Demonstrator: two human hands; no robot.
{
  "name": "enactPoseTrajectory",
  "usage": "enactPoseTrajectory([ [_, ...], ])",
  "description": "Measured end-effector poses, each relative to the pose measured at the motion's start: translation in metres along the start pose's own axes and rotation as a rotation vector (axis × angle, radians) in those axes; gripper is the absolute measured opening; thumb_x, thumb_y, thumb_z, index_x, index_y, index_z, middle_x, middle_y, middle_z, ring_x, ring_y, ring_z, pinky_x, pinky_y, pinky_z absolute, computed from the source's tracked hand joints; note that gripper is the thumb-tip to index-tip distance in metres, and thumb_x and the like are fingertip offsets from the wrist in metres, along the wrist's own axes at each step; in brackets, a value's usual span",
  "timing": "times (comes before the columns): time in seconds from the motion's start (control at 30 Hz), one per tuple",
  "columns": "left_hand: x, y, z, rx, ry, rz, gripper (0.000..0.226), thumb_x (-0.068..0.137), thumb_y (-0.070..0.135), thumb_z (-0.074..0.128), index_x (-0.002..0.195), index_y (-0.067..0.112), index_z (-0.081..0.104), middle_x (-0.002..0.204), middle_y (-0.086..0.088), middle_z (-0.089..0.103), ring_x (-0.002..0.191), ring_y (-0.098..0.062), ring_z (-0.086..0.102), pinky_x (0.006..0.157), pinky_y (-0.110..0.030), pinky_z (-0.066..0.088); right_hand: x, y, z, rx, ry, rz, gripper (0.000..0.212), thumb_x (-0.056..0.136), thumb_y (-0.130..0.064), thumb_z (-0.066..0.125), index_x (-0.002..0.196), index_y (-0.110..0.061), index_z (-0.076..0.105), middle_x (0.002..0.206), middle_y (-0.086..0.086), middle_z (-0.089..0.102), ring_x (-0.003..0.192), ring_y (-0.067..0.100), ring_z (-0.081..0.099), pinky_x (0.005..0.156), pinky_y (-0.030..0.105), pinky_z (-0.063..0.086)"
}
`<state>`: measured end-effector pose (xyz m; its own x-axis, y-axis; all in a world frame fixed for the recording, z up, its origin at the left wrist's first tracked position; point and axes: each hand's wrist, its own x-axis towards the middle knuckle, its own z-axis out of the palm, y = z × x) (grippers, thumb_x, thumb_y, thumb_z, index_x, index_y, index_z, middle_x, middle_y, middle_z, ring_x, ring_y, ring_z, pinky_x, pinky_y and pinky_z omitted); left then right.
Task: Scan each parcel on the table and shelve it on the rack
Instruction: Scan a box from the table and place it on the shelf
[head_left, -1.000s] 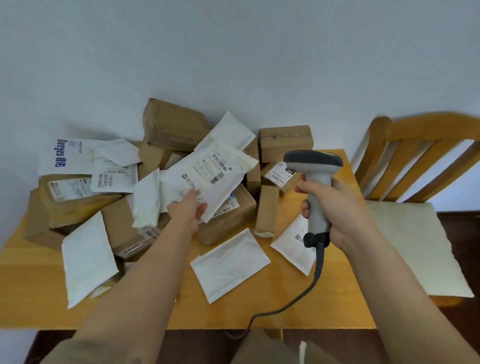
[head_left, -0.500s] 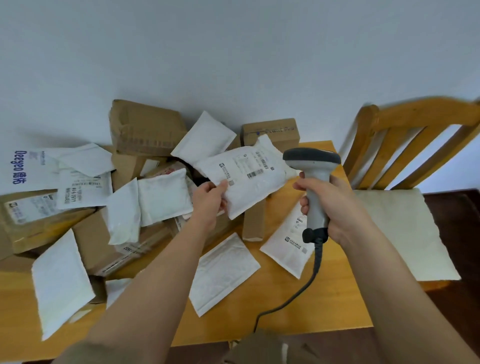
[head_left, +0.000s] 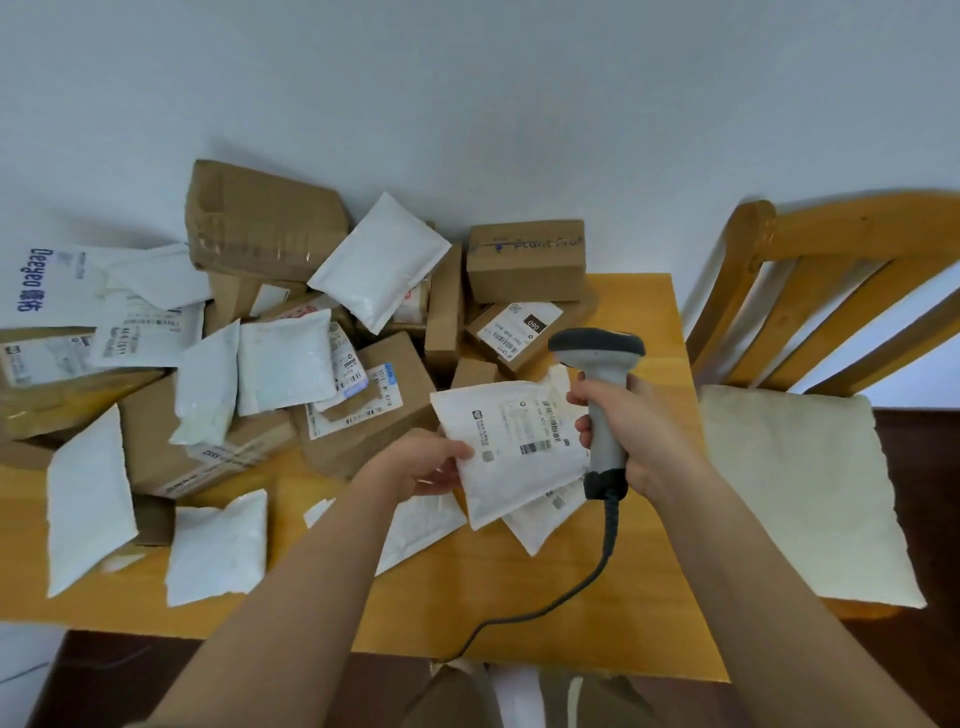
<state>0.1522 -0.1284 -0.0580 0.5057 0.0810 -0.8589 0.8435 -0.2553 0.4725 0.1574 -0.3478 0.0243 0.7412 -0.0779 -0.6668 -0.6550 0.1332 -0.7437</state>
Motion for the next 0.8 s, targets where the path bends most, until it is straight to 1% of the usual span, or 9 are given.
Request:
enactPoseTrajectory([
  [0.1, 0.005, -0.028, 0.009, -0.196, 0.032, 0.022, 0.024, 0.094, 0.017, 0.065, 0.118, 0.015, 0.061, 0.109, -0.003, 0.071, 0.101, -0.022, 0.066, 0.093, -0.037, 0.052, 0.009, 0.009, -0.009, -0.084, -0.057, 0.032, 0.012, 0.089, -0.009, 0.064, 0.096, -0.016, 0.057, 0.086, 0.008, 0.061, 0.057, 0.014, 0.052, 0.053, 0.027, 0.047],
  [0.23, 0.001, -0.057, 0.017, -0.453, 0.051, 0.082, 0.014, 0.099, 0.012, 0.058, 0.112, 0.016, 0.056, 0.114, -0.007, 0.068, 0.104, -0.027, 0.064, 0.095, -0.045, 0.053, 0.016, 0.026, -0.012, -0.178, -0.102, 0.032, 0.013, 0.090, -0.012, 0.066, 0.100, -0.016, 0.059, 0.081, 0.005, 0.060, 0.058, 0.014, 0.053, 0.055, 0.027, 0.047],
  [0.37, -0.010, -0.073, 0.012, -0.570, 0.094, 0.153, 0.013, 0.100, 0.007, 0.052, 0.111, 0.015, 0.054, 0.110, -0.007, 0.067, 0.096, -0.025, 0.064, 0.081, -0.039, 0.055, 0.024, 0.043, -0.010, -0.217, -0.059, -0.044, 0.033, 0.084, -0.014, 0.076, 0.109, -0.018, 0.055, 0.086, 0.001, 0.064, 0.059, 0.012, 0.055, 0.058, 0.027, 0.050],
  [0.43, -0.016, -0.079, 0.005, -0.603, 0.091, 0.177, 0.014, 0.099, 0.006, 0.053, 0.111, 0.014, 0.053, 0.111, -0.008, 0.068, 0.096, -0.025, 0.065, 0.081, -0.039, 0.055, 0.027, 0.049, -0.006, -0.222, -0.043, -0.053, 0.042, 0.081, -0.013, 0.079, 0.116, -0.016, 0.055, 0.091, 0.003, 0.067, 0.059, 0.012, 0.057, 0.061, 0.029, 0.053],
  [0.5, -0.023, -0.086, -0.004, -0.607, 0.087, 0.196, 0.014, 0.098, 0.005, 0.055, 0.110, 0.013, 0.055, 0.111, -0.008, 0.070, 0.097, -0.025, 0.066, 0.086, -0.042, 0.055, 0.028, 0.056, 0.000, -0.247, -0.043, -0.047, 0.046, 0.079, -0.013, 0.080, 0.118, -0.014, 0.056, 0.092, 0.004, 0.069, 0.063, 0.013, 0.061, 0.068, 0.033, 0.058],
  [0.57, -0.031, -0.095, -0.014, -0.609, 0.086, 0.185, 0.018, 0.097, 0.005, 0.056, 0.113, 0.012, 0.057, 0.114, -0.009, 0.071, 0.103, -0.026, 0.067, 0.089, -0.043, 0.054, 0.029, 0.065, 0.006, -0.295, -0.033, -0.045, 0.049, 0.077, -0.014, 0.082, 0.120, -0.014, 0.057, 0.098, 0.003, 0.070, 0.079, 0.018, 0.068, 0.079, 0.040, 0.060],
  [0.7, -0.044, -0.115, -0.030, -0.482, 0.191, 0.083, 0.046, 0.093, 0.005, 0.062, 0.136, 0.014, 0.046, 0.124, -0.009, 0.065, 0.110, -0.026, 0.064, 0.094, -0.040, 0.052, 0.023, 0.072, 0.022, -0.335, -0.012, -0.037, 0.043, 0.081, -0.012, 0.077, 0.120, -0.015, 0.057, 0.105, 0.007, 0.068, 0.088, 0.022, 0.066, 0.077, 0.039, 0.058],
  [0.73, -0.047, -0.118, -0.033, -0.401, 0.282, 0.093, 0.061, 0.090, 0.004, 0.065, 0.142, 0.018, 0.037, 0.130, -0.008, 0.059, 0.115, -0.025, 0.059, 0.097, -0.040, 0.049, 0.021, 0.074, 0.026, -0.354, -0.012, -0.054, 0.044, 0.082, -0.013, 0.077, 0.120, -0.016, 0.056, 0.108, 0.009, 0.068, 0.092, 0.024, 0.066, 0.079, 0.040, 0.057],
  [0.8, -0.056, -0.119, -0.038, -0.233, 0.455, 0.250, 0.087, 0.084, 0.005, 0.073, 0.150, 0.027, 0.022, 0.144, -0.001, 0.042, 0.128, -0.019, 0.044, 0.105, -0.038, 0.041, 0.013, 0.073, 0.036, -0.415, -0.042, -0.101, 0.045, 0.081, -0.013, 0.078, 0.119, -0.017, 0.054, 0.111, 0.010, 0.067, 0.101, 0.029, 0.066, 0.087, 0.046, 0.056],
])
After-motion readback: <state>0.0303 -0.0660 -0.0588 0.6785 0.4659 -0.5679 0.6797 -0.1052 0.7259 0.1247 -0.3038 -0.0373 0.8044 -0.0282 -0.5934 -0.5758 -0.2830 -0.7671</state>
